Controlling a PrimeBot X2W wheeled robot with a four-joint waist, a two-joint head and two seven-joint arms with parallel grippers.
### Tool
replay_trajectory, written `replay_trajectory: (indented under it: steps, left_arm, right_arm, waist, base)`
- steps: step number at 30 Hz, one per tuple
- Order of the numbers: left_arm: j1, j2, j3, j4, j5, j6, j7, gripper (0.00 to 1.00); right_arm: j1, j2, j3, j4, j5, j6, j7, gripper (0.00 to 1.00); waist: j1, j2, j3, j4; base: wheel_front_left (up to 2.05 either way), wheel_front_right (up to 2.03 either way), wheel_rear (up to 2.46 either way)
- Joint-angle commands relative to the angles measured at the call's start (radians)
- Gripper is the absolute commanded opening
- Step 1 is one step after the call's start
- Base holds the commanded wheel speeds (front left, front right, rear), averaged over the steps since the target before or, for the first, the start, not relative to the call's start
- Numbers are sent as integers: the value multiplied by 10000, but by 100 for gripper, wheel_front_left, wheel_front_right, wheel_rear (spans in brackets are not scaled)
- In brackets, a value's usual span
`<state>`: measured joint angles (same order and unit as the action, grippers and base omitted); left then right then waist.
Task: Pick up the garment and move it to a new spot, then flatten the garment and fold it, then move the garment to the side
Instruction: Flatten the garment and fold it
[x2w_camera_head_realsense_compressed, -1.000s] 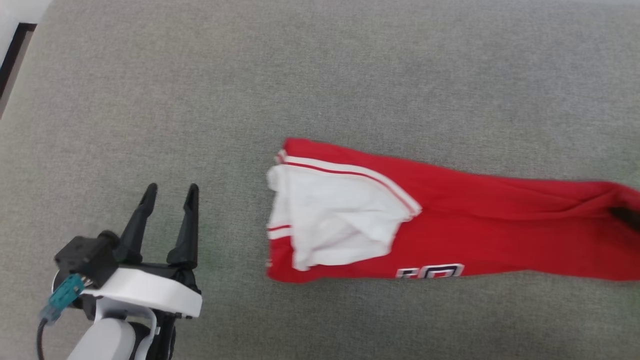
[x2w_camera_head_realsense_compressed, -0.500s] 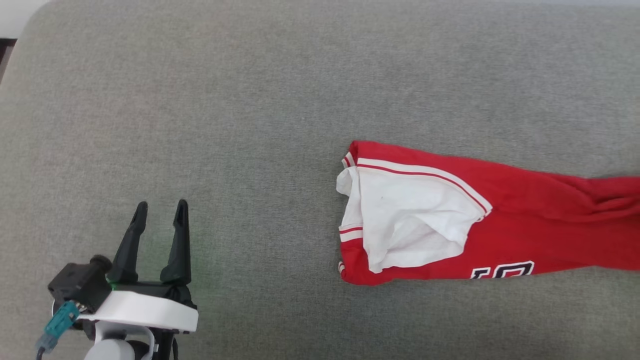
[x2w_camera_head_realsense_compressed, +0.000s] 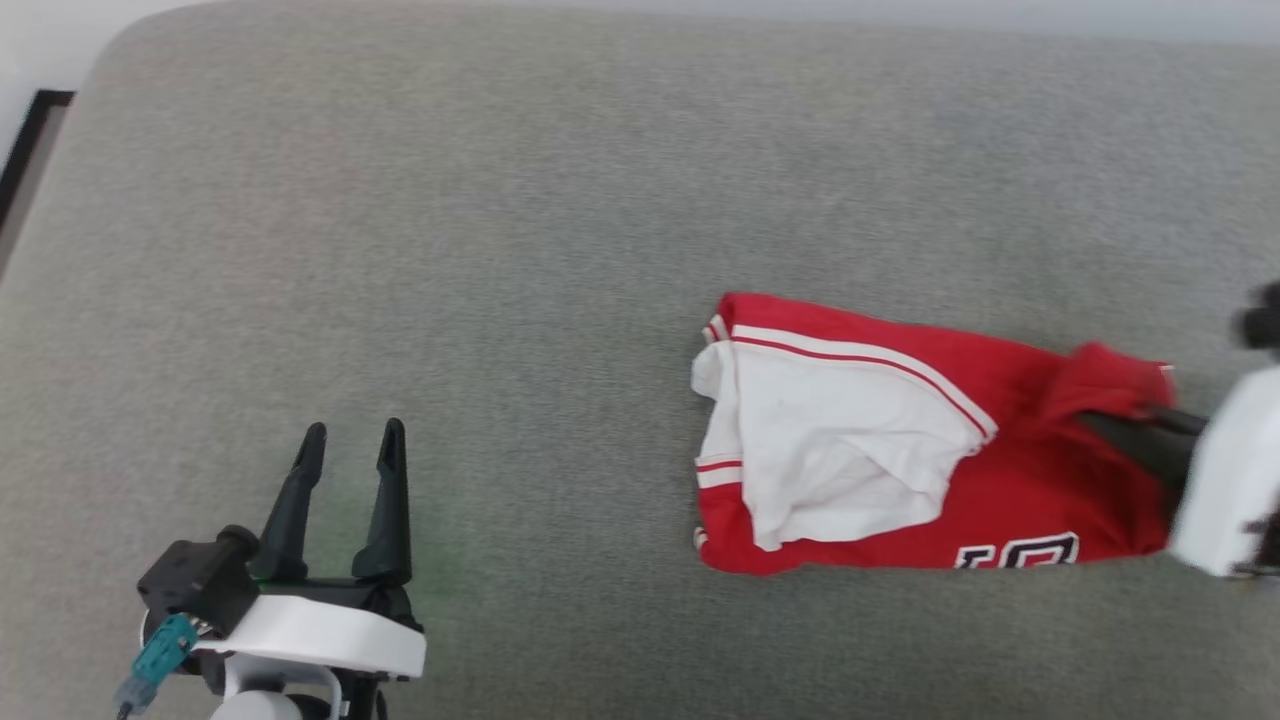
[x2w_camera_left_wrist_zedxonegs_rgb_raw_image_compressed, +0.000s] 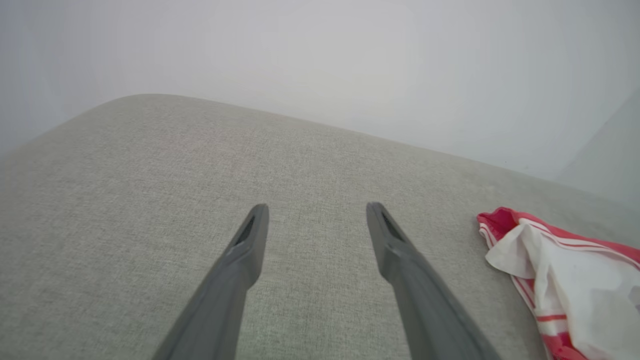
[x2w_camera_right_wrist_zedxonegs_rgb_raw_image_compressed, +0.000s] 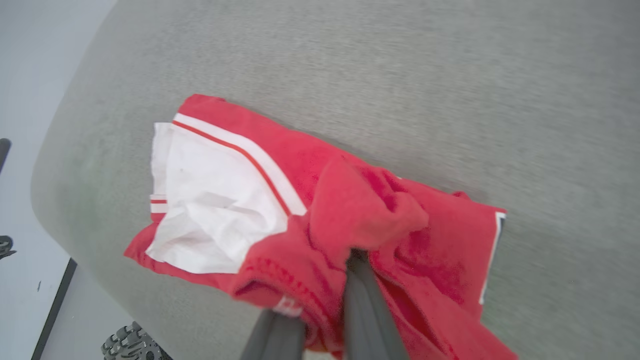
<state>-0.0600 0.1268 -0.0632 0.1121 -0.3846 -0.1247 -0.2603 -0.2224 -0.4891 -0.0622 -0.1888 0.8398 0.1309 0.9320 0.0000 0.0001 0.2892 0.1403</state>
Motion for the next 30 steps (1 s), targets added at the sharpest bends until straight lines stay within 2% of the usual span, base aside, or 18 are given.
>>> replay_trajectory:
  steps: [1,5,11,15,16,17,18,25,30]
  left_arm:
    - [-135,-49,-67,31,29,-65,-63,100]
    - [-242,-117,-465,68,-206,-54,-60,100]
    - [-312,-185,-703,137,-336,-57,-57,100]
    - [-258,-214,-808,188,-459,-58,-57,100]
    - [-249,-232,-810,193,-478,-58,-57,100]
    - [-240,-242,-796,192,-495,-58,-57,100]
    - [-225,-246,-786,187,-517,-59,-57,100]
    - [59,-185,-579,373,-837,-59,-57,100]
    - [-103,-25,-446,429,-904,-60,-57,100]
  right_arm:
    - [-252,257,422,-157,-146,-4,86,0]
    - [-853,781,1506,85,-619,-2,78,0]
    - [-1424,1182,2341,741,-962,-2,-99,0]
    - [-1756,1231,2922,1277,-1246,-4,-251,0]
    - [-1835,1225,3024,1388,-1288,-2,-309,13]
    - [-1894,1223,3154,1454,-1295,-2,-371,46]
    - [-1956,1219,3220,1491,-1275,-2,-432,100]
    - [-2168,944,3121,1076,-886,-4,-441,100]
    - [-1976,607,2488,513,-856,-4,-733,100]
  waist:
    - [0,-1,-39,242]
    - [0,-1,-36,768]
    - [0,-1,-48,1276]
    - [0,-1,-64,1519]
    - [0,-1,-73,1549]
    - [0,-1,-82,1572]
    - [0,-1,-94,1585]
    - [0,-1,-214,1273]
    - [0,-1,-292,845]
  base:
    - [0,0,0]
    - [0,0,0]
    - [0,0,0]
    - [0,0,0]
    - [0,0,0]
    - [0,0,0]
    - [0,0,0]
    - [0,0,0]
    - [0,0,0]
